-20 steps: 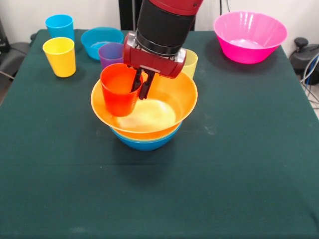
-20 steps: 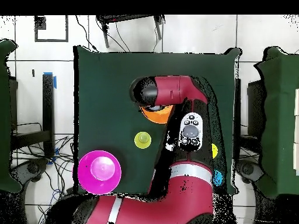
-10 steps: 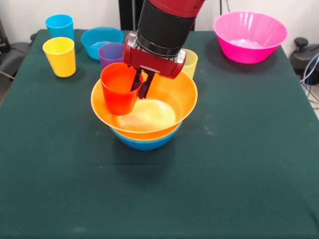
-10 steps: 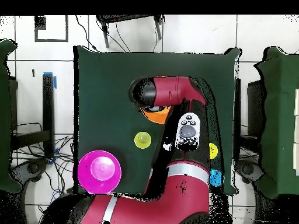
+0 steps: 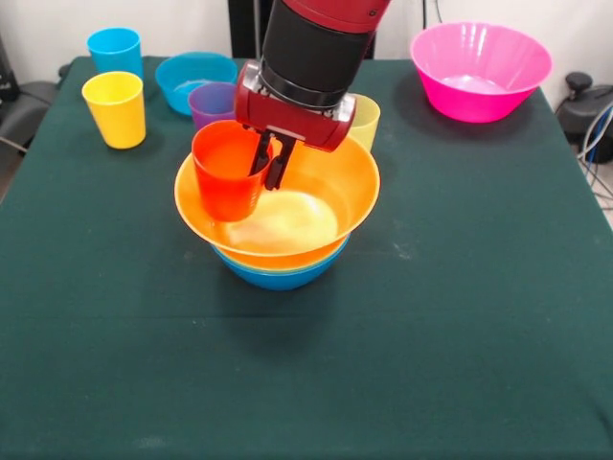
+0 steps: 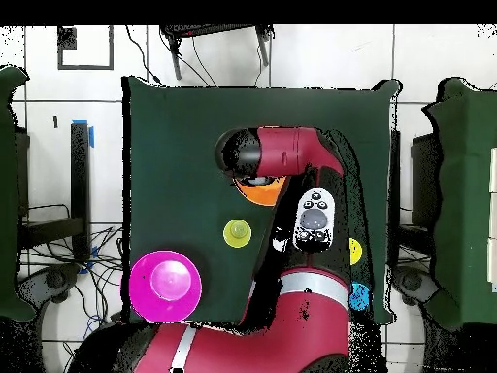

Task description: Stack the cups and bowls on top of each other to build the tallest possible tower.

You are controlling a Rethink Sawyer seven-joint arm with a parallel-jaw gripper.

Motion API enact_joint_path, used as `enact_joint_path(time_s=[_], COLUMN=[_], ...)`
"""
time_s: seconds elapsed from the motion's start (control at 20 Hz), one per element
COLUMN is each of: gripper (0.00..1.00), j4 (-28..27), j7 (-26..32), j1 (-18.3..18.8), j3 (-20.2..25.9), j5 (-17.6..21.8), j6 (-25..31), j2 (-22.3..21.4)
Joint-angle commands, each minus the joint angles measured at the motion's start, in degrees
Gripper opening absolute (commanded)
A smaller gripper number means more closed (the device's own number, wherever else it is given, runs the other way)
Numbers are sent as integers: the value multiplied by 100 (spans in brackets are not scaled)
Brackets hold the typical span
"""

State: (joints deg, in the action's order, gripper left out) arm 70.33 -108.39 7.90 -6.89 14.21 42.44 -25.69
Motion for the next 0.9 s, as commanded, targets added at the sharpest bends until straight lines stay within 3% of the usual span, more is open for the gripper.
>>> enact_joint_path(time_s=[0.05, 0.4, 0.6, 0.9], gripper=[0, 0, 0, 0], j4=[-92, -100, 123, 114], j7=[-819, -954, -603, -466], j1=[-54, -188, 5, -2], j3=[262, 286, 541, 598], j5=[-186, -410, -625, -856], j6=[-150, -52, -72, 95], j2=[141, 146, -2, -30])
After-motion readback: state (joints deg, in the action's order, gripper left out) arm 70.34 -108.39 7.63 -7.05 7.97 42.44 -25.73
